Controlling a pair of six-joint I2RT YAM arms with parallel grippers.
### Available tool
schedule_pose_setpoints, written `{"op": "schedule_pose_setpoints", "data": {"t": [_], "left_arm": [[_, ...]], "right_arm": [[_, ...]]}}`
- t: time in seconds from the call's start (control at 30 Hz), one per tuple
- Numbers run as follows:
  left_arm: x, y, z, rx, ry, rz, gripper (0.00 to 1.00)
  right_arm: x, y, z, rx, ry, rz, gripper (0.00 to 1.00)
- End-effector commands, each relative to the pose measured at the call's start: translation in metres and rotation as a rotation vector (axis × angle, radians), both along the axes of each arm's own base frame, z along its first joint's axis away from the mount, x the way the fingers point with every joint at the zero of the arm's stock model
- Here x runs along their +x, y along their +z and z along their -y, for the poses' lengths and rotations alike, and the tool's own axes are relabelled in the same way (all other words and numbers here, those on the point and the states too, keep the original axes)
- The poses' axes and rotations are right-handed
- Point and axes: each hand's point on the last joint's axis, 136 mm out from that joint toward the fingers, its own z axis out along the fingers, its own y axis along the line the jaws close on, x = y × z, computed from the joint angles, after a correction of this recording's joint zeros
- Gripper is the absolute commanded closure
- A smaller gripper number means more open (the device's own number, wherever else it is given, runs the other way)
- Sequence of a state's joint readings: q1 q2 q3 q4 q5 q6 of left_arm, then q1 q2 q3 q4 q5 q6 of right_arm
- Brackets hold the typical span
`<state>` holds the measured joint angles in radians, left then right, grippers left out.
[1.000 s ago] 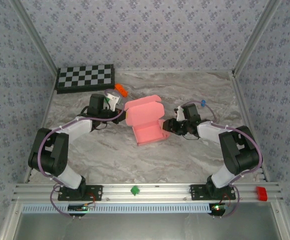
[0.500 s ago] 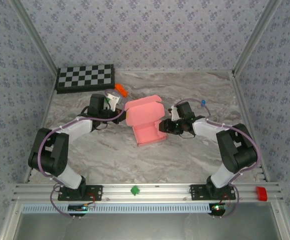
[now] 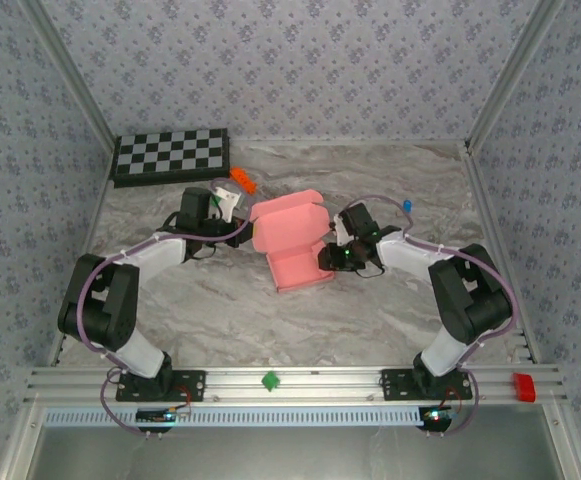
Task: Fold the paper box
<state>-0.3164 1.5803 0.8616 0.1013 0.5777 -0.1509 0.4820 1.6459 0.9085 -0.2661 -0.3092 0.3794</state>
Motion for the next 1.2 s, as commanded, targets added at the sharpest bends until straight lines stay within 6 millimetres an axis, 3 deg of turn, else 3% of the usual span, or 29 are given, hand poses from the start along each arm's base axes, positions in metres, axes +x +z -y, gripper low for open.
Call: {"op": "schedule_pose_setpoints", "data": {"t": [0.0, 1.17], "left_arm": [[0.003, -0.006, 0.001, 0.018, 0.006, -0.028, 1.0], [0.005, -0.002, 0.008, -0.013, -0.021, -0.003, 1.0]], "right_arm": [[-0.002, -0.003, 0.006, -0.076, 0.019, -0.006, 0.65], [0.004, -0.023, 0.018, -0.374, 0.032, 0.056, 0.79]]}}
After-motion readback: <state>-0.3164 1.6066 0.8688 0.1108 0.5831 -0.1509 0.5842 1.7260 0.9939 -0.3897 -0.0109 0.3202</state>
